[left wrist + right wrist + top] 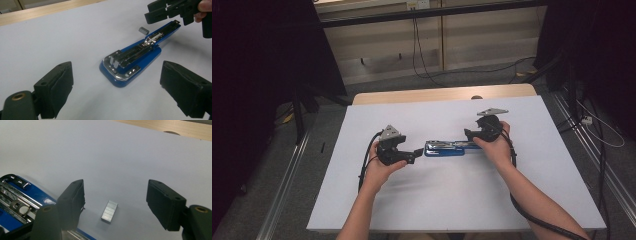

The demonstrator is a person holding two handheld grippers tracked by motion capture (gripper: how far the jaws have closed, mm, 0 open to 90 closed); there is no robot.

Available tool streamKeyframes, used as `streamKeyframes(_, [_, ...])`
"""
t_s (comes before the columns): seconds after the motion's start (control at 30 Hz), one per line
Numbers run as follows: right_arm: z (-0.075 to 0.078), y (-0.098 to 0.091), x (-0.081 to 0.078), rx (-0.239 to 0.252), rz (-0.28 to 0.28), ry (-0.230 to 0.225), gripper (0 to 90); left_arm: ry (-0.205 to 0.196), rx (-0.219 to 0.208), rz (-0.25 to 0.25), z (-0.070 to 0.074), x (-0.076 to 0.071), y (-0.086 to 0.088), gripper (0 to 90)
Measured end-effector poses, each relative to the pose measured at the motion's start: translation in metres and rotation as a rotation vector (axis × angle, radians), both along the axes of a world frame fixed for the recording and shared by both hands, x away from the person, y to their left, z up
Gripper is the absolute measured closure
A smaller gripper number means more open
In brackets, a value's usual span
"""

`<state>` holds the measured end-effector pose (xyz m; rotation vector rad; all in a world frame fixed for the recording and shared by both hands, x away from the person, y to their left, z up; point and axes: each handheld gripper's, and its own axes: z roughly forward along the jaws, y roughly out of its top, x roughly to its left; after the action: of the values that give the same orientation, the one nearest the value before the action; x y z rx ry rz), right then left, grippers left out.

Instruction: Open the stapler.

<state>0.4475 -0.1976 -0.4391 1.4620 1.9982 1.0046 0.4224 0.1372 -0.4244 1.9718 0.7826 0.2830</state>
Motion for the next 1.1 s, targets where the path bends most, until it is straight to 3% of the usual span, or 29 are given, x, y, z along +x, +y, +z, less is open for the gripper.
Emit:
streamKeyframes(0.33, [-0.001, -0.003, 0.003, 0.002, -0.015, 0.019, 31.2, -0.006, -0.001, 0.007, -0.001, -0.005, 0.006, 10.6])
streamKeyframes(0.5, [-0.005, -0.003, 0.005, 0.008, -0.033, 0.052, 32.0, -0.015, 0.003, 0.004, 0.000, -0.005, 0.007, 10.6])
streamKeyframes(0.73, [-0.012, -0.004, 0.009, 0.008, -0.031, 0.092, 48.9, -0.014, -0.006, 0.011, 0.000, -0.004, 0.008, 10.6])
streamKeyframes(1.1, [-0.015, 0.001, 0.012, -0.016, -0.008, 0.109, 60.6, -0.017, 0.001, 0.017, 0.000, -0.004, 0.010, 10.7])
